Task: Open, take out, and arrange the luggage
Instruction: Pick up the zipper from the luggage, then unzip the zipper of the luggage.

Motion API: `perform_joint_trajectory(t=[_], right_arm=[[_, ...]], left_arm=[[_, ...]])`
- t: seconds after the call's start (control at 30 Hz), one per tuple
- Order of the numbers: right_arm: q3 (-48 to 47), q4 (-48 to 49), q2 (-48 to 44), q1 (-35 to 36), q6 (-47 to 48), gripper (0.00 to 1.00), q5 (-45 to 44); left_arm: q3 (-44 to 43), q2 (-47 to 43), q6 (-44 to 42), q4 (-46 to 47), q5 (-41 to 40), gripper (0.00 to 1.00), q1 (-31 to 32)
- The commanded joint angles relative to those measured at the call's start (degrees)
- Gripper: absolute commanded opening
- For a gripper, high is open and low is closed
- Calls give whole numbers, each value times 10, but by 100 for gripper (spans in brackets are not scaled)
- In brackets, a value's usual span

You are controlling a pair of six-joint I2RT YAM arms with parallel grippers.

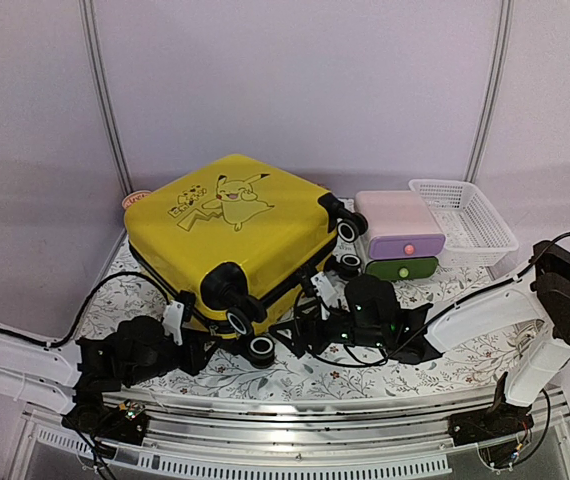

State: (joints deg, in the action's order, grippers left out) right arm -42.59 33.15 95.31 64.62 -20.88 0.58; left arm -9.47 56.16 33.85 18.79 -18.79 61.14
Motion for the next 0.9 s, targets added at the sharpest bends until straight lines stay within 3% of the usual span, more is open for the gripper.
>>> perform_joint_trajectory(t=[0.0, 0.17, 0.4, 0.73, 0.87], right_arm=[[8, 14, -17, 4, -6, 89, -5], [8, 15, -15, 4, -4, 89, -3], [8, 15, -15, 4, -2, 89, -3], [9, 15, -14, 4, -2, 89, -5], [8, 16, -10, 4, -5, 89, -5]], left_arm=[[-23, 0, -8, 110, -80, 36, 46], [-12, -10, -10, 127, -110, 37, 68], [-2, 0, -15, 182, -138, 19, 72], [-8, -19, 0, 158, -129, 18, 72], [-6, -31, 0, 155, -143, 10, 71]])
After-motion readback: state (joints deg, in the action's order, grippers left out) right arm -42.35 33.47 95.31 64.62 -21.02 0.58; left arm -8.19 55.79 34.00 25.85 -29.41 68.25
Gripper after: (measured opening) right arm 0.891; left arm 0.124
